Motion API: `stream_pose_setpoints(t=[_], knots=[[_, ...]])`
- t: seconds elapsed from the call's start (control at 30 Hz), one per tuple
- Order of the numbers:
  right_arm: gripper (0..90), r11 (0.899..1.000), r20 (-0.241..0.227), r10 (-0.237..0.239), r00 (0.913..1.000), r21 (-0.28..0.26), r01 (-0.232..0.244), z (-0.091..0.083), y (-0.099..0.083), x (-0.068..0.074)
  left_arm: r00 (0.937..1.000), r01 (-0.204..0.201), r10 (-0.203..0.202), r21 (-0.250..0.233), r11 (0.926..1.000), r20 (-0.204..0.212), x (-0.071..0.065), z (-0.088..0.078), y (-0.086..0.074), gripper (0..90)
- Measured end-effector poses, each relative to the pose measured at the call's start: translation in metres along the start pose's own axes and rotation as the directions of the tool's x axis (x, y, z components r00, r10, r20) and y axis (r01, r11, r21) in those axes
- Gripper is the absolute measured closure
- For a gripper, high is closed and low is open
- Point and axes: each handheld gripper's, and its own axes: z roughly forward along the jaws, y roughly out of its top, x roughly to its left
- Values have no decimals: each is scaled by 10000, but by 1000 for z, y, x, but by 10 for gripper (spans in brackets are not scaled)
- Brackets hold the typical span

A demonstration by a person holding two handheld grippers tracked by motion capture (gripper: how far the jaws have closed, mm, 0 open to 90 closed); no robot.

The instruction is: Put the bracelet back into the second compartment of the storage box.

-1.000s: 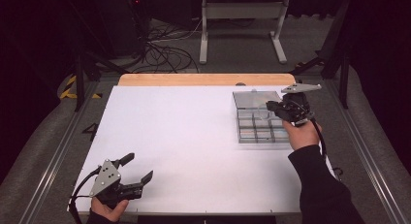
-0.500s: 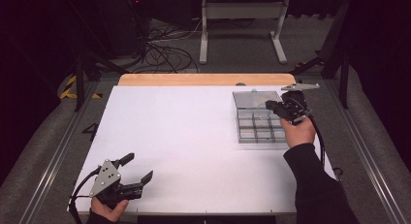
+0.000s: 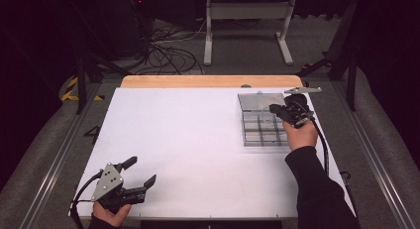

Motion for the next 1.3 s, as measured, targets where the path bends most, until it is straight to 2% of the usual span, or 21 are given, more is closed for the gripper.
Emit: stream_pose_setpoints(t=[0.67, 0.8, 1.07, 1.1, 1.17, 1.3], knots=[[851, 9971, -125, 540, 9985, 546, -532, 23, -13, -6, 10000, 51, -51, 13, 10000, -2, 0, 0, 0, 173], [850, 9962, -263, 649, 9975, 608, -632, 25, -14, -6, 10000, 44, -44, 10, 10000, -12, 0, 0, 0, 174], [843, 9963, -89, 635, 9979, 589, -629, 24, -14, -9, 10000, 36, -36, 18, 10000, -6, 0, 0, 0, 173], [829, 9956, -60, 683, 9976, 643, -677, 24, -15, -9, 10000, 42, -42, 18, 10000, -8, 0, 0, 0, 173], [732, 9953, 17, 708, 9975, 659, -707, 24, -15, -10, 9999, 100, -100, -13, 9999, -11, 0, 1, 0, 174], [542, 9997, 423, -52, 9991, 222, 42, 21, -15, -9, 9999, 110, -110, 0, 9999, -10, 0, 1, 0, 173]])
